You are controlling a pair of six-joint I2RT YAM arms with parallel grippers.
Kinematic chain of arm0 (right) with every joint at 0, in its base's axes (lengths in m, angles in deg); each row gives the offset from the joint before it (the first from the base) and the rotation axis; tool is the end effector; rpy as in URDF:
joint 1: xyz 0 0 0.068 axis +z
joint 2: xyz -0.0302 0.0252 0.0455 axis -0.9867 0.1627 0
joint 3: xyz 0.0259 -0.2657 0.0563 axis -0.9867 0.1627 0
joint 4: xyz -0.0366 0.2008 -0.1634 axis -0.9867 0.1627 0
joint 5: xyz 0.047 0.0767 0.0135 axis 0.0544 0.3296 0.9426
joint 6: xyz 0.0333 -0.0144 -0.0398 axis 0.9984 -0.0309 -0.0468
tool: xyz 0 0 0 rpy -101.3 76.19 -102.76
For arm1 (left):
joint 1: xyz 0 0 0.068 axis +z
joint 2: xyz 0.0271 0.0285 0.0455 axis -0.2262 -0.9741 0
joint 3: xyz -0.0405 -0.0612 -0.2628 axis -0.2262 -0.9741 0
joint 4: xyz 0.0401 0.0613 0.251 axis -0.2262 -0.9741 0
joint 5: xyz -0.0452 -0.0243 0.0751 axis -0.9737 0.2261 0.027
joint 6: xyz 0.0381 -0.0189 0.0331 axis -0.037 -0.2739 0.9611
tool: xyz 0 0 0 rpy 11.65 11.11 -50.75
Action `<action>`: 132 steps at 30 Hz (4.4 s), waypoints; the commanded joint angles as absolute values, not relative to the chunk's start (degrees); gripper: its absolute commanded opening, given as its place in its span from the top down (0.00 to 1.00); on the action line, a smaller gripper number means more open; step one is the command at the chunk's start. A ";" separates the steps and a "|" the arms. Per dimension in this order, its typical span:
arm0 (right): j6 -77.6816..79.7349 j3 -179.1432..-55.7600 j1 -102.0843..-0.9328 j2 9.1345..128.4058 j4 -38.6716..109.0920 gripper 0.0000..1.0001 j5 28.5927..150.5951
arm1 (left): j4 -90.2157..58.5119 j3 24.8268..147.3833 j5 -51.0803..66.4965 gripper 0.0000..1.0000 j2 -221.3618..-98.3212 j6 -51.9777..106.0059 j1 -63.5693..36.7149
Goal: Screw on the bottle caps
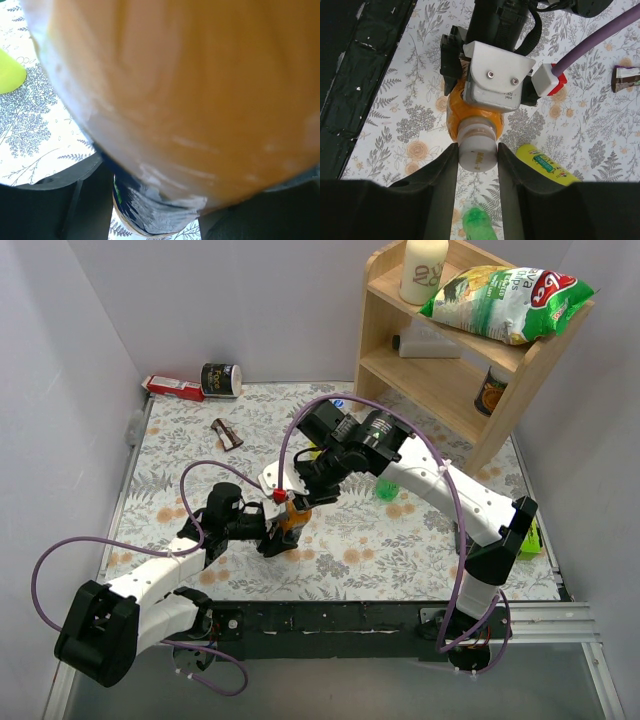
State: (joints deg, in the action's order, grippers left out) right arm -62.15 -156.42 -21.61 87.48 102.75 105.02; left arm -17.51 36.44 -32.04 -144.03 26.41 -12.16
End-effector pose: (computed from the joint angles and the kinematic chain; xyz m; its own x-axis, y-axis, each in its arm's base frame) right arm 0.1683 0.3075 0.4088 0.5284 -0.6081 -0.5925 -0.8473 -0.4213 -0.3233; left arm 0.1665 -0.1077 0.1830 -0.7018 0.1746 -0.6906 0.6921 0.3967 -0.6030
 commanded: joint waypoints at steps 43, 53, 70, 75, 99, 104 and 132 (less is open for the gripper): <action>-67.07 -158.45 -18.23 91.49 109.50 0.74 93.82 | -6.45 38.11 -21.91 1.00 -140.07 25.15 -12.42; -50.38 -162.04 -19.37 95.79 109.23 0.76 100.05 | 3.84 32.31 -17.52 1.00 -135.24 22.25 -13.03; -26.09 -166.71 -22.80 102.91 105.98 0.97 102.79 | 4.19 32.31 -10.31 1.00 -137.08 17.76 -14.09; -27.40 -167.76 -22.72 102.91 105.28 0.95 98.66 | 2.35 32.04 -10.57 1.00 -137.52 18.99 -14.09; -30.40 -171.54 -22.63 101.86 104.14 0.52 96.72 | -0.64 31.25 -11.54 1.00 -139.19 18.73 -14.09; -30.66 -171.81 -22.72 101.25 103.96 0.39 96.81 | -0.73 30.63 -11.80 1.00 -139.10 18.55 -14.00; -40.86 -151.41 -28.43 81.20 87.61 0.06 111.04 | -3.80 34.24 -31.58 1.00 -141.74 12.14 -14.00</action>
